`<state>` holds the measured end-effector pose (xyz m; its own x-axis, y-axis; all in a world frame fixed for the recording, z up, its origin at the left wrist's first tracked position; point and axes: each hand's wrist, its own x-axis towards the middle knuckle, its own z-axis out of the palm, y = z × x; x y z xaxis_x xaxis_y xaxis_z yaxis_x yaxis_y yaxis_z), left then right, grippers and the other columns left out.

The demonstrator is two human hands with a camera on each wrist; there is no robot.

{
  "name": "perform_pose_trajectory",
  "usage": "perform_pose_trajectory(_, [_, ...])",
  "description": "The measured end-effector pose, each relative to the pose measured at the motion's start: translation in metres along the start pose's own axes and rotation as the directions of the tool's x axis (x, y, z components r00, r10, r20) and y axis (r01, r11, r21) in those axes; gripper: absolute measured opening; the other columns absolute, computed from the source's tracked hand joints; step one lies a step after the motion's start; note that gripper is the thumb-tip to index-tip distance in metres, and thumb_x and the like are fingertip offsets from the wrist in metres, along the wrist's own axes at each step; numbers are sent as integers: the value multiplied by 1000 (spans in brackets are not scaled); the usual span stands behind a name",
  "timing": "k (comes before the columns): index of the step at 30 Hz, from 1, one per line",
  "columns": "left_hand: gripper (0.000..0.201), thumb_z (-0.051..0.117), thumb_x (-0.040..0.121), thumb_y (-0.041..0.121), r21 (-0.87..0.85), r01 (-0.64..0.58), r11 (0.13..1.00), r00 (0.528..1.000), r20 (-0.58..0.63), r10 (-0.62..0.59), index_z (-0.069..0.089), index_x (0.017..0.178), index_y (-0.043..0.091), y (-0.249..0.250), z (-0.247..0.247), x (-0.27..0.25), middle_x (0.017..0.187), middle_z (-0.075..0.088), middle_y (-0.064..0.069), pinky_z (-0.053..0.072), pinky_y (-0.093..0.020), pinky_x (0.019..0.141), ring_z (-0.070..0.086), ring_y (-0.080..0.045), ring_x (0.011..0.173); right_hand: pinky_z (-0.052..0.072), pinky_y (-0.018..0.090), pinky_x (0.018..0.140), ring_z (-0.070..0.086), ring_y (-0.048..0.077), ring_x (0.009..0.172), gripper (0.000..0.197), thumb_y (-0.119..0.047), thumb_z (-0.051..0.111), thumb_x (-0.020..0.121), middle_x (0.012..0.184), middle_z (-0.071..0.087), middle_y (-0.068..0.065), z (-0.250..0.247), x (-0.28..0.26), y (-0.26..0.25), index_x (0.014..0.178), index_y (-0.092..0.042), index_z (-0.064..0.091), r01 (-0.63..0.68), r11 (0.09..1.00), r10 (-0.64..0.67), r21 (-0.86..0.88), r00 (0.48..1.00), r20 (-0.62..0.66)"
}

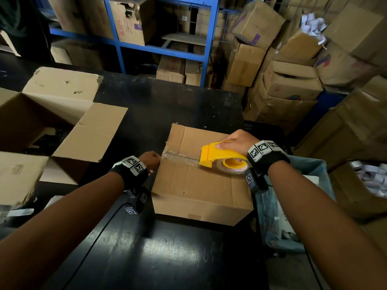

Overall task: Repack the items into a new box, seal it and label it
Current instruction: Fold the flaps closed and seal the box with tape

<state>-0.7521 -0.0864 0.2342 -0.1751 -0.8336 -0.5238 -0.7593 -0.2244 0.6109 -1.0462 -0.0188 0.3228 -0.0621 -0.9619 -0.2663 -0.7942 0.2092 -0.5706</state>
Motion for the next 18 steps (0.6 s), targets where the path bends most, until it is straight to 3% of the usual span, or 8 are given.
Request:
perform_pose_trajectory(2, [26, 47, 92, 16, 136, -85, 987, 973, -201, 111, 54, 116, 13, 1, 0, -1, 114, 58, -12, 48, -36, 82, 59, -28, 97, 45, 21, 67, 57, 5, 85, 35, -50, 68, 81, 95, 64, -12, 1, 1, -3, 106, -26, 74, -9, 1000, 9, -18, 1000, -3])
perform_pose_trajectory(4, [38, 44, 95, 27, 303, -296, 906, 860, -329, 391, 46, 132, 18, 8, 0, -12, 136, 47, -9, 38, -40, 102, 46, -28, 123, 49, 21, 65, 59, 5, 82, 33, -50, 68, 81, 95, 66, -11, 2, 2, -6, 104, -27, 75, -20, 999, 20, -34, 1000, -8])
perform_pose_trajectory(6, [49, 34, 97, 41, 507, -506, 698, 736, -169, 656, 38, 141, 19, 16, 2, -24, 149, 36, -4, 24, -38, 112, 32, -24, 137, 53, 25, 61, 63, 10, 81, 31, -49, 69, 80, 93, 68, -11, 4, 4, -9, 101, -27, 75, -38, 999, 38, -31, 999, -11])
perform_pose_trajectory(7, [59, 25, 96, 50, 588, -559, 584, 715, -14, 699, 31, 146, 19, 15, 5, -24, 155, 27, -3, 14, -37, 116, 22, -22, 143, 53, 25, 55, 64, 12, 79, 30, -47, 69, 79, 90, 68, -11, 4, 4, -10, 100, -27, 76, -51, 999, 50, -20, 999, -10])
perform_pose_trajectory(9, [76, 1, 89, 64, 719, -554, 419, 756, 224, 615, 12, 151, 20, 9, 11, -23, 160, 8, 0, 0, -38, 117, 4, -18, 147, 51, 24, 49, 65, 15, 78, 29, -46, 70, 78, 89, 67, -10, 5, 5, -12, 99, -27, 76, -58, 998, 58, -22, 998, -4])
perform_pose_trajectory(13, [77, -1, 88, 63, 858, -447, 253, 785, 241, 570, 5, 151, 20, 1, 18, -19, 160, 4, 0, -8, -49, 117, 0, -18, 147, 52, 25, 67, 64, 14, 92, 29, -49, 68, 77, 97, 69, -8, 7, 9, -12, 96, -28, 75, -19, 996, 20, -88, 1000, 12])
perform_pose_trajectory(15, [73, 1, 92, 57, 877, -417, 239, 768, 198, 609, 11, 151, 16, 7, 25, -24, 160, 9, -2, -8, -48, 117, 5, -19, 147, 49, 24, 64, 64, 17, 91, 24, -50, 70, 75, 93, 66, -7, 6, 10, -16, 85, -27, 70, -1, 991, 3, -137, 1000, 13])
perform_pose_trajectory(18, [67, 11, 97, 52, 822, -440, 362, 803, 180, 568, 8, 151, 13, 14, 42, -37, 160, 5, -5, -6, -35, 116, 3, -19, 147, 48, 22, 45, 66, 18, 73, 28, -47, 75, 70, 89, 65, -1, 7, 14, -19, 80, -23, 67, -17, 994, 19, -107, 1000, 19])
